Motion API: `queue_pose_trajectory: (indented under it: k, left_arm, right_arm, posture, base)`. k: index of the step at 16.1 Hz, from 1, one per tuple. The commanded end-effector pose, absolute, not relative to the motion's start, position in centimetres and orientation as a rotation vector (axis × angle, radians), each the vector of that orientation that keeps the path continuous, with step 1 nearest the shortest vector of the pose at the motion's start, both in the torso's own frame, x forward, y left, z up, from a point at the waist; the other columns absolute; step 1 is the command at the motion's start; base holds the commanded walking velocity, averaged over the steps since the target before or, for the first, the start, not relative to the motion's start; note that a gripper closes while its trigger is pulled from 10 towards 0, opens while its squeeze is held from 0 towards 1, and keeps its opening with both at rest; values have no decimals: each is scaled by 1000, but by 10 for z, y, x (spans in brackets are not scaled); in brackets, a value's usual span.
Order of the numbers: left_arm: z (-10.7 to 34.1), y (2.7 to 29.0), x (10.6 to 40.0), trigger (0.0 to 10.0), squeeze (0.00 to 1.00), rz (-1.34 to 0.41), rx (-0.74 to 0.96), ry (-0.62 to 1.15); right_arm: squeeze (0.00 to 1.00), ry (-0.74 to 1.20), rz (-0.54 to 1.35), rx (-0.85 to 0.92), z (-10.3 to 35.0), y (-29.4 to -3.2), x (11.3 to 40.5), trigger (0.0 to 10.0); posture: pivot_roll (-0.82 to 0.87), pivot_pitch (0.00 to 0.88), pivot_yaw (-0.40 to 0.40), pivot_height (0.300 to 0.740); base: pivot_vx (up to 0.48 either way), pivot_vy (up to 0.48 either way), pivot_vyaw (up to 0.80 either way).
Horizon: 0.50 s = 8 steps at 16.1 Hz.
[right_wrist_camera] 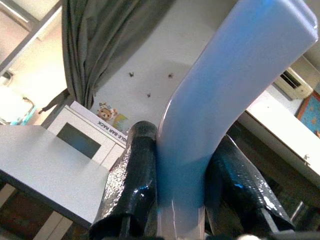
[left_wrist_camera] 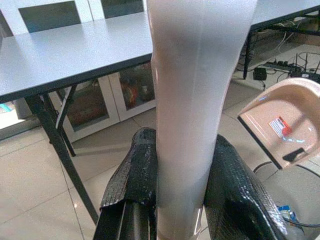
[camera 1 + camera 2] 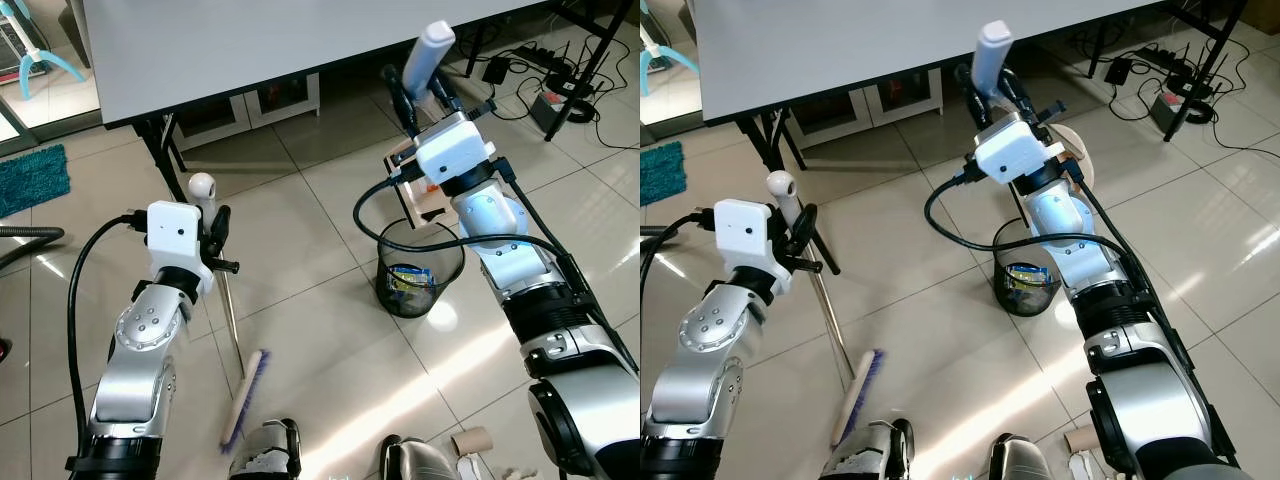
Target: Sweep floor
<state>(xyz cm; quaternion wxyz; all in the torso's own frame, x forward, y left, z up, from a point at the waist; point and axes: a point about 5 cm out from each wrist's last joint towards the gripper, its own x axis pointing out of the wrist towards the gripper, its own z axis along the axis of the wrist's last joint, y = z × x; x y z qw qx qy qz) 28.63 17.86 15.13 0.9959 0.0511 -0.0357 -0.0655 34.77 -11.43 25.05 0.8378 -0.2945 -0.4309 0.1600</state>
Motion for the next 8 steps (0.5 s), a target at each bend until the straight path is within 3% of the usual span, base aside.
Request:
queue_pose_trajectory:
  k: [1,8]
  left_arm:
    - [156,178,290,10000,0,-137,113,-99]
    - [158,174,300,10000,0,-155,96,-119]
  right_arm:
    - [0,-979,393,-680,260,-110,339,10000]
    - [0,-909,556,-838,234,-109,326,10000]
  posture:
    - [62,163,81,740]
    - [37,126,86,740]
  base:
    - [0,0,0]
    - [0,0,0]
